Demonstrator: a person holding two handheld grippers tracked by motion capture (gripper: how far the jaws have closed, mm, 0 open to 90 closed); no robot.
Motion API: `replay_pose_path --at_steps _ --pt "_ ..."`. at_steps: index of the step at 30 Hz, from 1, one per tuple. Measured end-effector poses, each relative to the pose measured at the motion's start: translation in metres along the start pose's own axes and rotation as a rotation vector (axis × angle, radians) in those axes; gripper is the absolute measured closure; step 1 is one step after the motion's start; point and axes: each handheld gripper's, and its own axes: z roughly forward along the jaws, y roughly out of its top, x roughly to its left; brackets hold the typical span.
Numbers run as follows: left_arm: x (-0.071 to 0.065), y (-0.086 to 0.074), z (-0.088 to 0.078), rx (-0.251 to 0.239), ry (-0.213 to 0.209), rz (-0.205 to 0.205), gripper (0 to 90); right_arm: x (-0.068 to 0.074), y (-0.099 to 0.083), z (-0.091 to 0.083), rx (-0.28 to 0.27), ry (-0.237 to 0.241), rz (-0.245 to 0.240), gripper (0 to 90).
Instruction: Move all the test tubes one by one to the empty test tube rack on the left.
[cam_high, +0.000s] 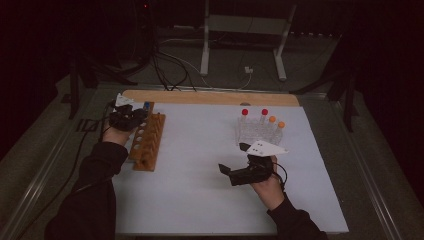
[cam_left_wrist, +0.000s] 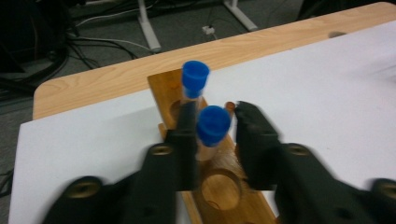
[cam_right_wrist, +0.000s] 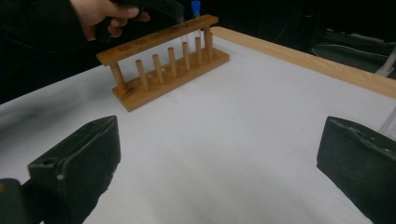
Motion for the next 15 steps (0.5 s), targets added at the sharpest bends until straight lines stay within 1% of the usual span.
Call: replay_pose_path --at_steps 1,2,3,6,7,9,10,13,14,15 --pt "0.0 0.0 -0.002 0.001 -0.012 -0.003 58.2 0.0 0.0 0.0 -0.002 0.0 0.003 0.0" --pt "-0.001 0.001 -0.005 0.003 -0.036 -0.013 56.7 -0.001 0.001 -0.001 -0.004 -0.002 0.003 0.0" --pt "-0.002 0.001 -0.008 -0.001 -0.044 -0.014 55.5 -0.001 0.001 -0.001 -0.004 -0.005 0.002 0.0" --pt "-0.008 0.001 -0.016 -0.005 -0.045 0.004 43.9 -0.002 0.002 -0.002 -0.007 -0.01 0.002 0.0" --pt "-0.01 0.001 -0.019 -0.012 -0.057 0.009 41.7 -0.002 0.002 -0.002 -0.01 -0.01 0.003 0.0" --pt "-0.015 0.0 -0.025 -0.022 -0.059 0.02 36.0 -0.002 0.002 -0.003 -0.009 -0.01 0.005 0.0" --pt "-0.016 0.0 -0.028 -0.023 -0.078 0.017 33.2 -0.002 0.003 -0.003 -0.011 -0.012 0.006 0.0" --pt "-0.022 -0.002 -0.036 -0.026 -0.112 0.017 23.1 -0.003 0.004 -0.005 -0.017 -0.016 0.005 0.0" --pt "-0.024 -0.002 -0.039 -0.026 -0.114 0.022 19.0 -0.003 0.005 -0.006 -0.02 -0.018 0.008 0.0" --pt "-0.027 -0.003 -0.042 -0.031 -0.126 0.025 16.3 -0.004 0.006 -0.007 -0.02 -0.02 0.007 0.0"
